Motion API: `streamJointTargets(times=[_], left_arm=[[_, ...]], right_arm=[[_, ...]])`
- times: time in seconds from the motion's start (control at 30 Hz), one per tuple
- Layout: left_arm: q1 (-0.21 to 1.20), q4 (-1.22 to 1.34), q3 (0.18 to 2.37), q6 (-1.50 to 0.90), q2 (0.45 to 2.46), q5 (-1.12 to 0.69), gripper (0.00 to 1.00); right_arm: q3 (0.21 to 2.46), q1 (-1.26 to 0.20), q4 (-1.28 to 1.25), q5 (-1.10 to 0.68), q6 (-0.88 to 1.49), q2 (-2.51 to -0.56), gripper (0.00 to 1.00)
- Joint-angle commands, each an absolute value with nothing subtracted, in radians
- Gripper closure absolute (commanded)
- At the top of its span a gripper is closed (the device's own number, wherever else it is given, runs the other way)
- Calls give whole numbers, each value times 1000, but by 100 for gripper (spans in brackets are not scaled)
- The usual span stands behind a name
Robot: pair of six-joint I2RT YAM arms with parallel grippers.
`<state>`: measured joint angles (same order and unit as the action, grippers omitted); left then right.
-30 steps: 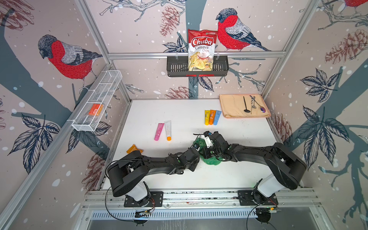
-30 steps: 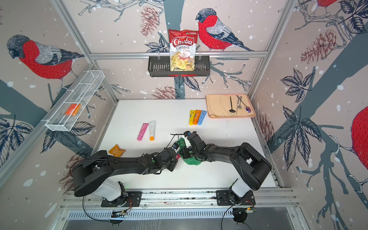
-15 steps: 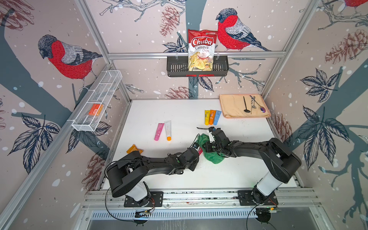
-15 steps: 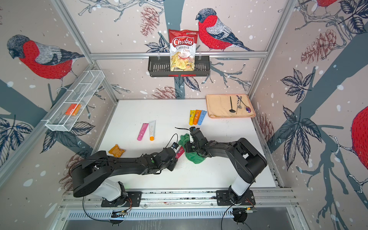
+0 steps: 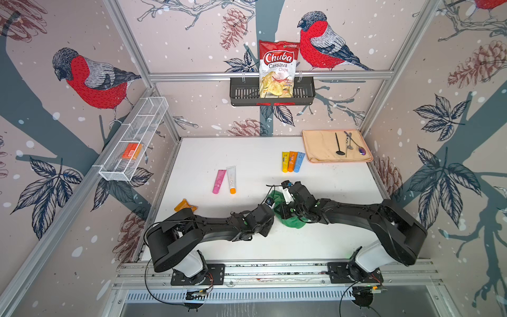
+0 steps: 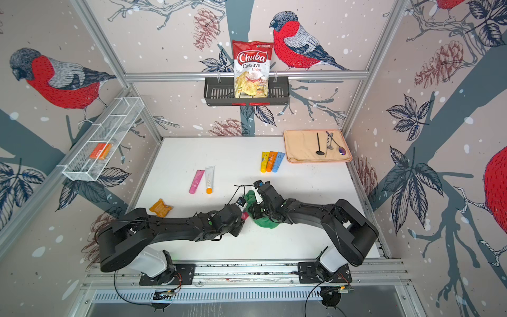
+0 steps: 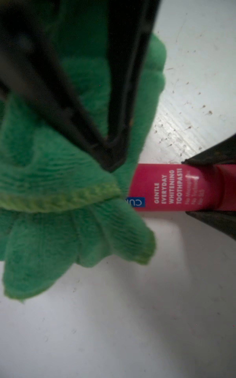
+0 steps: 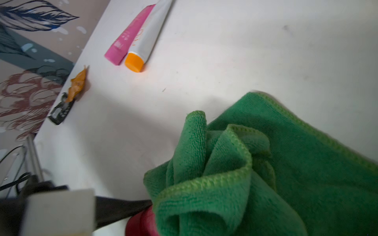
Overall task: Wipe the surface of the toothpaste tube
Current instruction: Wipe the dirt from the toothpaste tube.
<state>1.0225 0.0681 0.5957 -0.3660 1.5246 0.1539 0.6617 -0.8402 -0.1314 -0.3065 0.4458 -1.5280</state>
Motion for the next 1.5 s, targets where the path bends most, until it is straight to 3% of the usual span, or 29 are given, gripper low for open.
streamJointTargets(times=[0.0, 0.47, 0.7, 1.17, 1.47], left_arm=[[1023, 53, 600, -355, 1532, 119, 78], [1023, 56, 594, -359, 1524, 122, 78], [1025, 52, 602, -349, 1537, 108, 78], [1025, 63, 591, -345, 1524, 101, 79], [1025, 70, 584, -344, 1516, 94, 79]], right_arm=[[646, -847, -170, -420, 462, -1523, 88], [670, -899, -283, -478, 503, -1631, 88], [728, -834, -88, -202, 462, -1689, 88], [813, -714, 15, 7, 427, -1873, 89], [808, -650, 45, 96, 422, -1843, 89]])
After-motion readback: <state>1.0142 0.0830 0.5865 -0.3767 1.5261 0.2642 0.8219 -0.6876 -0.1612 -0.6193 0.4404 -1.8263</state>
